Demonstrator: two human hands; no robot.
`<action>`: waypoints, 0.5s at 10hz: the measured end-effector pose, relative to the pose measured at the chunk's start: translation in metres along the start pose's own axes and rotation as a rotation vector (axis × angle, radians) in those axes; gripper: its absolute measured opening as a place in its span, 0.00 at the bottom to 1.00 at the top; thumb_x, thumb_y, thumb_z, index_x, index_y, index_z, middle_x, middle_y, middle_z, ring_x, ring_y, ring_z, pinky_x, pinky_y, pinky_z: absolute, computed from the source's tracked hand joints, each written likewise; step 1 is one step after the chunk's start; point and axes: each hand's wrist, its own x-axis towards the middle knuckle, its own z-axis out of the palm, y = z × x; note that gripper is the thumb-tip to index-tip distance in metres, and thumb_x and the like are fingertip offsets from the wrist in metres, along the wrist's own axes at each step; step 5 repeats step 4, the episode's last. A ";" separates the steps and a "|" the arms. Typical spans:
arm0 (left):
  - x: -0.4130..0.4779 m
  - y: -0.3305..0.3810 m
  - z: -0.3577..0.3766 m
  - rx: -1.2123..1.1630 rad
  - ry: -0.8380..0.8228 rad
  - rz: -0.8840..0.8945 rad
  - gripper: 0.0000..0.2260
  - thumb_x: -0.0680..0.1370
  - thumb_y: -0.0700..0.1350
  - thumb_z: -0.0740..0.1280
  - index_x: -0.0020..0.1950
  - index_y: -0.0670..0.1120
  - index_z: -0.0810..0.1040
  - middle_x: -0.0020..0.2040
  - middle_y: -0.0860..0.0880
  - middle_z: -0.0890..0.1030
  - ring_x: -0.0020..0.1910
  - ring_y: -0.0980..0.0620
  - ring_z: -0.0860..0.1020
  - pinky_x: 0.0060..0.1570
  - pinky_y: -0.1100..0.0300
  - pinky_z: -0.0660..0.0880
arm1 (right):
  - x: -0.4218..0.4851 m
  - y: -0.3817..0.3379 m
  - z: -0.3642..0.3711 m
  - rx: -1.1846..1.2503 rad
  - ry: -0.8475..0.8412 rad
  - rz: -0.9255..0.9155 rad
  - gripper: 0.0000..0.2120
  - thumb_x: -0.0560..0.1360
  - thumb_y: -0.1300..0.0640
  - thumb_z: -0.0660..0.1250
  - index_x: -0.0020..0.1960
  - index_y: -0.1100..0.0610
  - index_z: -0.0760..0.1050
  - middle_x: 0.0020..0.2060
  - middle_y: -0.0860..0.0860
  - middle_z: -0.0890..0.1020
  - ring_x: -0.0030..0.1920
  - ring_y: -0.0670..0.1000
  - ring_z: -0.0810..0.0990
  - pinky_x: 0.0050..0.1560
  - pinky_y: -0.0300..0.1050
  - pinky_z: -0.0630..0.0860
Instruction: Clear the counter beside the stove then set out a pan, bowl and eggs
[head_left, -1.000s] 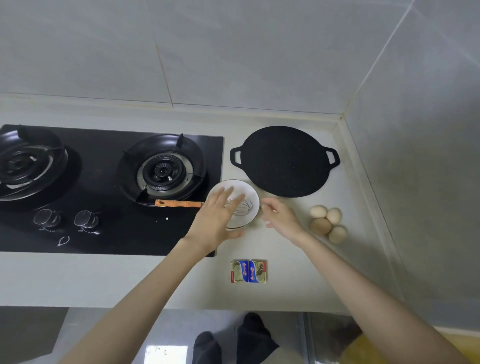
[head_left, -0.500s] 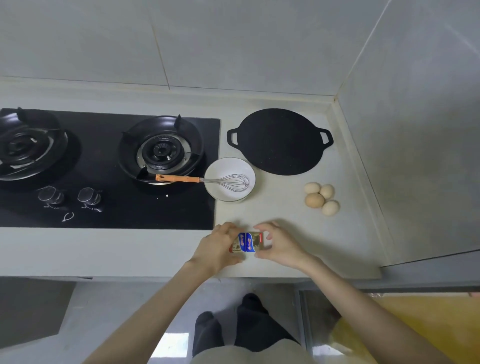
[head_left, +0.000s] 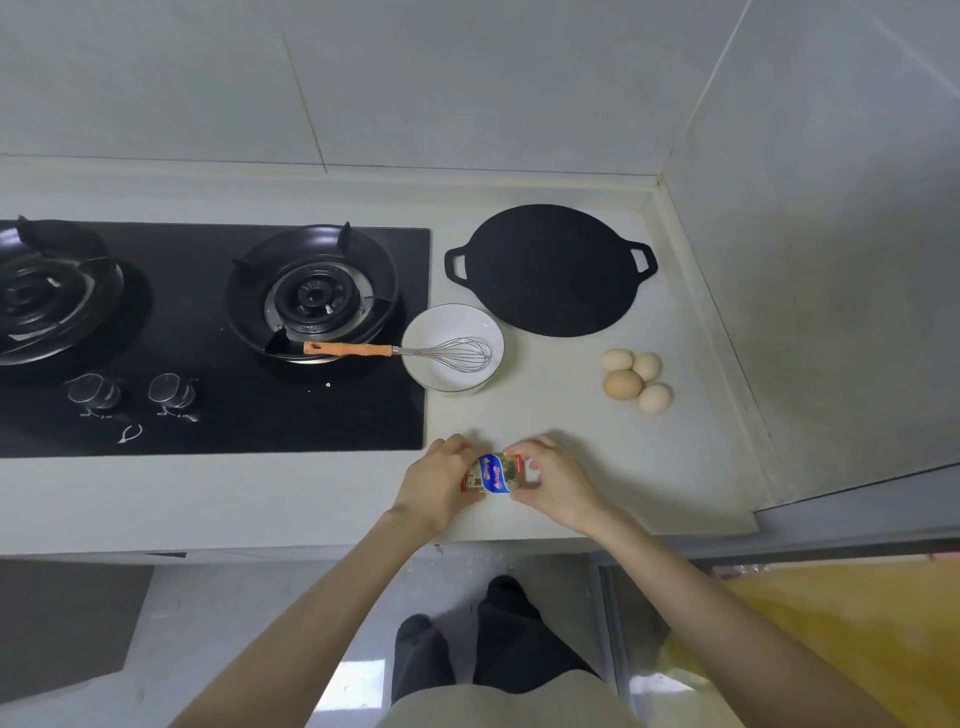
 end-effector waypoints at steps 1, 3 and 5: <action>0.001 0.000 -0.001 0.002 0.006 0.010 0.22 0.75 0.49 0.69 0.69 0.53 0.71 0.63 0.51 0.72 0.60 0.50 0.70 0.49 0.55 0.74 | -0.001 -0.001 -0.001 -0.001 0.001 0.016 0.20 0.67 0.63 0.73 0.58 0.54 0.78 0.52 0.51 0.76 0.48 0.48 0.73 0.48 0.38 0.72; 0.000 0.000 0.000 0.000 0.008 0.005 0.25 0.74 0.51 0.70 0.70 0.52 0.69 0.64 0.51 0.71 0.61 0.51 0.69 0.50 0.55 0.74 | -0.002 -0.002 -0.001 0.006 -0.003 0.031 0.20 0.67 0.62 0.73 0.58 0.54 0.77 0.52 0.50 0.75 0.48 0.48 0.73 0.47 0.38 0.73; 0.001 -0.002 0.000 -0.032 0.050 0.002 0.25 0.74 0.55 0.69 0.69 0.52 0.71 0.65 0.52 0.70 0.61 0.51 0.70 0.52 0.55 0.75 | -0.001 -0.003 -0.004 0.020 0.008 0.034 0.22 0.69 0.60 0.73 0.62 0.55 0.75 0.55 0.50 0.75 0.48 0.44 0.70 0.49 0.34 0.67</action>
